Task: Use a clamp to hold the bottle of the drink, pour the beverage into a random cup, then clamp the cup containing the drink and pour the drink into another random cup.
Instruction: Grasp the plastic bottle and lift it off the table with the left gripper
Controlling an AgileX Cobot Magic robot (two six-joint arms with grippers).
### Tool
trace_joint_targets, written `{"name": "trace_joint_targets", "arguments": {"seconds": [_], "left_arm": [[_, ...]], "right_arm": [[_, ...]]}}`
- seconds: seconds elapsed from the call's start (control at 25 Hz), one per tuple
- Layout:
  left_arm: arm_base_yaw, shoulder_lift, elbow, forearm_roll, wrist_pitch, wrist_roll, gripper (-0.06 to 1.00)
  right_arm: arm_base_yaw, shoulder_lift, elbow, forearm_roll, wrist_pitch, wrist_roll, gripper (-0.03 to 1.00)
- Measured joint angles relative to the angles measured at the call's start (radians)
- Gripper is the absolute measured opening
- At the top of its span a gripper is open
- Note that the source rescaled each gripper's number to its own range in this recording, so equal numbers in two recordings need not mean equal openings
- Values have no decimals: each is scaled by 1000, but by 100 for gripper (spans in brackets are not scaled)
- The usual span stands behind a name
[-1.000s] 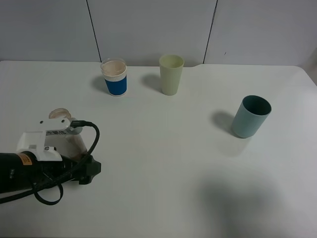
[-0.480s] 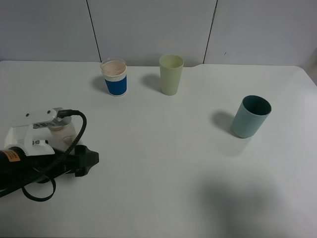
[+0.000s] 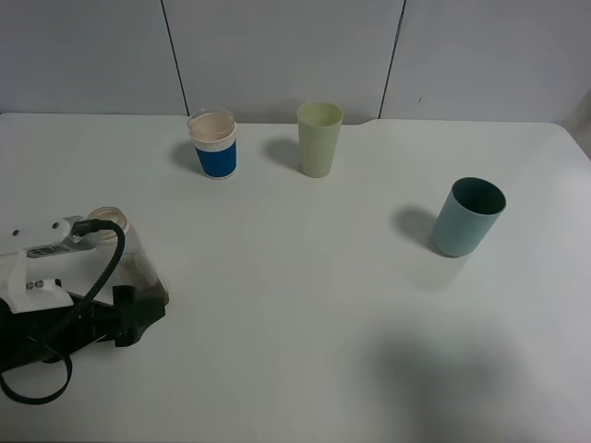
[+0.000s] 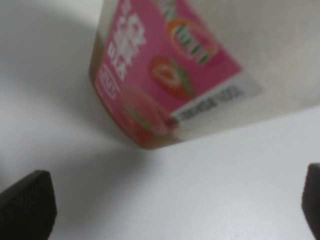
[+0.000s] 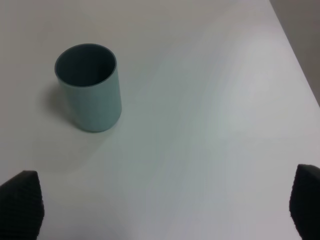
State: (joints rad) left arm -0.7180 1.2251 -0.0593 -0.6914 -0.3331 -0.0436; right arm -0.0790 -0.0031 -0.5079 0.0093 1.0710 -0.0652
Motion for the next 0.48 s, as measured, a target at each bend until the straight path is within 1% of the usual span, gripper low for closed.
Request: {"name": "trace_joint_targets", "arguments": {"seconds": [0.08,0.2,0.32,0.4,0.44,0.48], "left_arm": [[0,-10,17,20,-7,-5,100],[0,-20,60,106,-49,-7,100],[0,-20,62,186,-92,-13,100],[-1,-20,62,221,-107,-13,100],[-1,-20,62,221,-107,-13,100],[-1,-20,62,248,-136,-13,100]], "right_arm": [[0,0,0,0,0,0,97],[0,0,0,0,0,0,97],[0,0,0,0,0,0,97],[0,0,0,0,0,0,97],[0,0,0,0,0,0,97],[0,0,0,0,0,0,97]]}}
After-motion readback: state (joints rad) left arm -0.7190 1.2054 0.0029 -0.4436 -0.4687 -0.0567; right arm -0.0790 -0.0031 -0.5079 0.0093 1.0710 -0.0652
